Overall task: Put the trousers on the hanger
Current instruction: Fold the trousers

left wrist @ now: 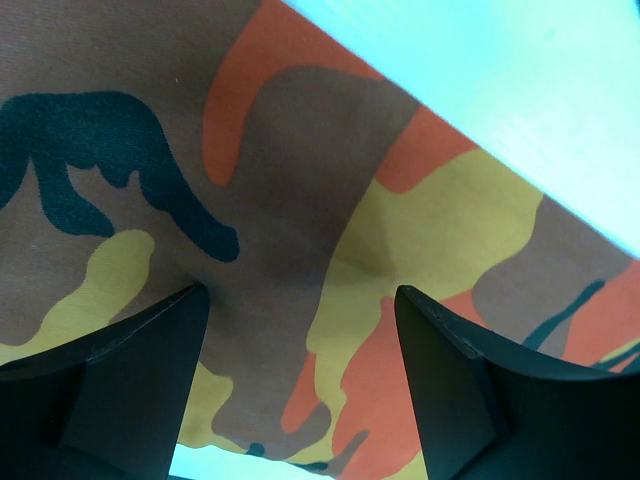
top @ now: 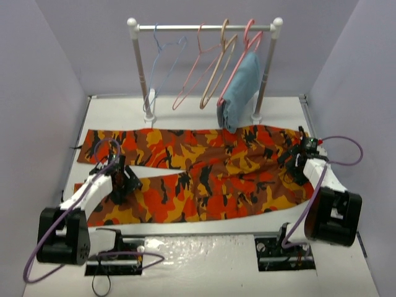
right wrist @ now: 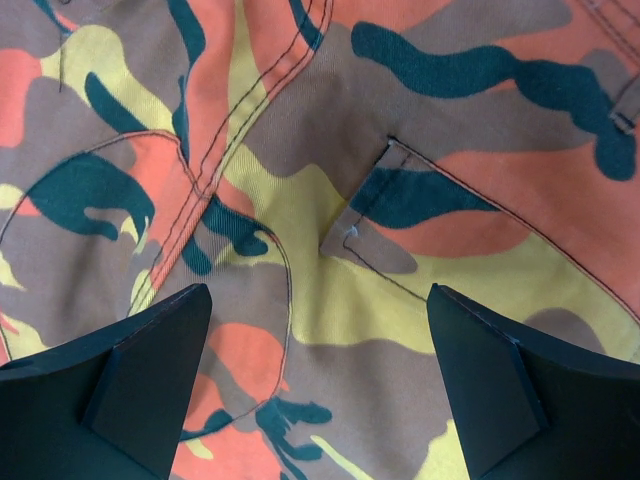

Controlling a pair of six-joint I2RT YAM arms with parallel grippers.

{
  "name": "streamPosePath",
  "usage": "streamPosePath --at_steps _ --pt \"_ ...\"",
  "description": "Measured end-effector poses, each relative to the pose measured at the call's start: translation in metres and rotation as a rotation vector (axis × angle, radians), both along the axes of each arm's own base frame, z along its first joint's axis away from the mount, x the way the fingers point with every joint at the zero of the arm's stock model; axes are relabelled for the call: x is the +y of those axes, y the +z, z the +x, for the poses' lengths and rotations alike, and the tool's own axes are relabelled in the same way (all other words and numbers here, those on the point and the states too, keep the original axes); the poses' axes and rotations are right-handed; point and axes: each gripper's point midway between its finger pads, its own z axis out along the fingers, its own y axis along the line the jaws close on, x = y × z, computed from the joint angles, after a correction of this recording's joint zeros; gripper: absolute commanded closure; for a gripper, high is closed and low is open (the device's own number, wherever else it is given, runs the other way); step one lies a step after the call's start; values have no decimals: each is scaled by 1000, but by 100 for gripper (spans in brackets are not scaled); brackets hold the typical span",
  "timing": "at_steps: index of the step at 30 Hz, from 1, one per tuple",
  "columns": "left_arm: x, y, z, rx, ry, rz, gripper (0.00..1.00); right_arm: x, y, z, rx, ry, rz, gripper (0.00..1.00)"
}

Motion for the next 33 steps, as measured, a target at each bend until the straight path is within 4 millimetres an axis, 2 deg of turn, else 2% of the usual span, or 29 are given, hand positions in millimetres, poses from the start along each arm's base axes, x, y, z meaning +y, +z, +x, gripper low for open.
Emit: streamPosePath --at_steps 3,6,10,15,18,22,23,26,29,31,33 --pt "4 -2 11 31 28 8 28 -1 -10 5 8 -11 12 14" --pt "12 0 36 39 57 21 28 -2 -23 9 28 -24 26 14" --pt "27 1 79 39 93 34 28 -4 -23 19 11 -29 28 14" --pt "39 7 135 -45 92 53 28 -8 -21 25 -5 -40 15 14" --pt "45 15 151 -95 78 74 27 -11 -19 26 -10 -42 0 13" --pt "55 42 150 -159 78 103 20 -13 -1 30 -61 -33 -22 12" --pt "61 54 150 -194 94 107 18 -13 7 31 -85 -31 -29 11" --pt "87 76 129 -249 174 119 12 -13 32 31 -151 -22 -48 8" --pt "114 70 96 -215 275 131 11 -10 47 31 -189 -6 -50 3" --pt "125 53 73 -158 334 120 11 -5 48 30 -189 11 -41 0" --pt "127 30 50 -75 369 99 11 -1 45 29 -177 25 -31 0"
